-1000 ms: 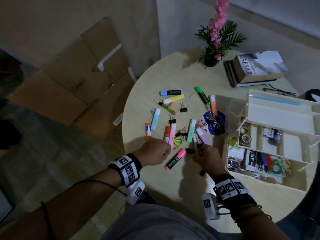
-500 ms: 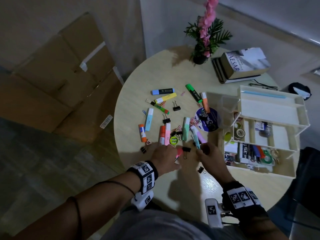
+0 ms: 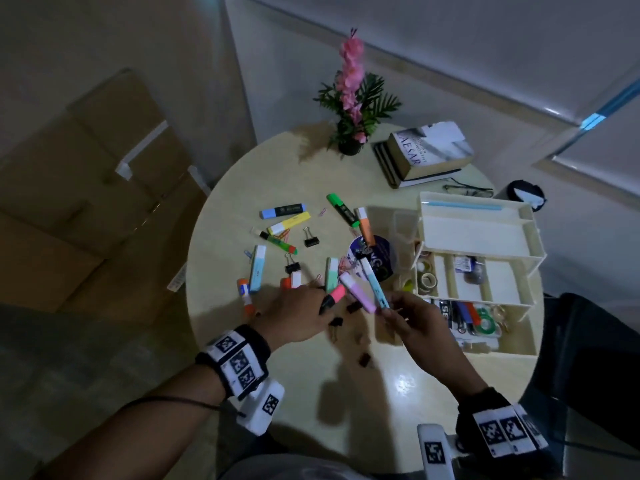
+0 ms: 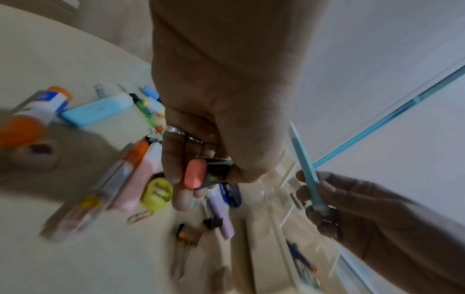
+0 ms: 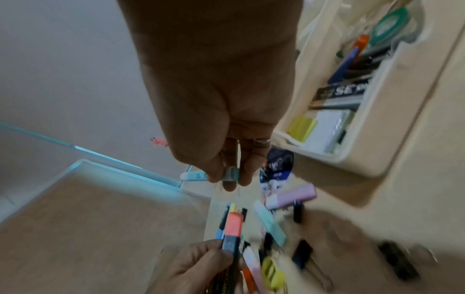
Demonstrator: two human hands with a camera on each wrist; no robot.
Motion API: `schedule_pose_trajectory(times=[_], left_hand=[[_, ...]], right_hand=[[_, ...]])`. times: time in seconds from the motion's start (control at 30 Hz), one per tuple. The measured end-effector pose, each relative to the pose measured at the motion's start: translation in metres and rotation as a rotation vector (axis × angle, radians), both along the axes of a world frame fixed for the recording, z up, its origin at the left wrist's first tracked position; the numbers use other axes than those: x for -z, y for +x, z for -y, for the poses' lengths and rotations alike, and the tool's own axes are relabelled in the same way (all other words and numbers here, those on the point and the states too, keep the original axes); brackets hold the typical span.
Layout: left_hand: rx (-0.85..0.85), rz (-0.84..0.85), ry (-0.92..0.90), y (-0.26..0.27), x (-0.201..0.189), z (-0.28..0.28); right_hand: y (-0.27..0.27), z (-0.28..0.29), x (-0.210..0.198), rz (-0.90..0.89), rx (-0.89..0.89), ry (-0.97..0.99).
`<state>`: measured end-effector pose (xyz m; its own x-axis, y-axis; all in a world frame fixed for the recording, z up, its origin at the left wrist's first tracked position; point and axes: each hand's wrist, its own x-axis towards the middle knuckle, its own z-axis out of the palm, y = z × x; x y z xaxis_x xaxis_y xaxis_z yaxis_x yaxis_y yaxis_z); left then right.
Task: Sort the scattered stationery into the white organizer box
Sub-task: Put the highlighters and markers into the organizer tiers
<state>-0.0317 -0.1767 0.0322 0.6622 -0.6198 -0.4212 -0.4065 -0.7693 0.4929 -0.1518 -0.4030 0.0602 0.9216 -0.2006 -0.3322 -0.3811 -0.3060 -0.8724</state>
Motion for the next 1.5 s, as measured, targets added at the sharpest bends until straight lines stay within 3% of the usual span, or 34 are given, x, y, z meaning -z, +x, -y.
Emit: schedule_pose_trajectory(times=[0.2, 0.33, 0.4, 0.53, 0.73, 1.17, 1.23, 1.3, 1.4, 1.5], left_hand=[[-0.055, 0.044, -0.305, 0.019, -0.028, 0.046], [-0.084, 0.111, -0.462, 0.023, -0.046, 0.084], [-0.096, 0.142, -0.492, 0.021, -0.053, 0.1], [-0.11, 0.175, -0.52, 0.01, -0.062, 0.124], [-0.203, 0.198, -0.481, -0.002, -0.064, 0.142], [-0.332, 0.352, -0.61, -0.019, -0.065, 0.19], [-0.352, 0.357, -0.652, -0.024, -0.065, 0.2], [-0.377, 0.355, -0.686, -0.029, -0.064, 0.211], [-0.365, 0.371, -0.726, -0.037, -0.062, 0.23], [-0.291, 0.35, -0.726, -0.049, -0.058, 0.251]], right_hand=[[0.01, 0.1, -0.047, 0.311, 0.074, -0.417], [0.038, 0.19, -0.056, 0.361, 0.066, -0.764], [0.055, 0.226, -0.055, 0.347, 0.042, -0.837], [0.092, 0.271, -0.042, 0.357, -0.062, -0.934], [0.124, 0.294, -0.003, 0.389, -0.203, -0.939], [0.102, 0.316, 0.008, 0.367, -0.217, -0.88], [0.084, 0.301, -0.002, 0.423, -0.12, -0.783], [0.06, 0.277, -0.02, 0.361, -0.07, -0.546], [0.029, 0.242, -0.036, 0.058, -0.073, 0.031], [0.008, 0.219, -0.032, -0.116, 0.09, 0.64]])
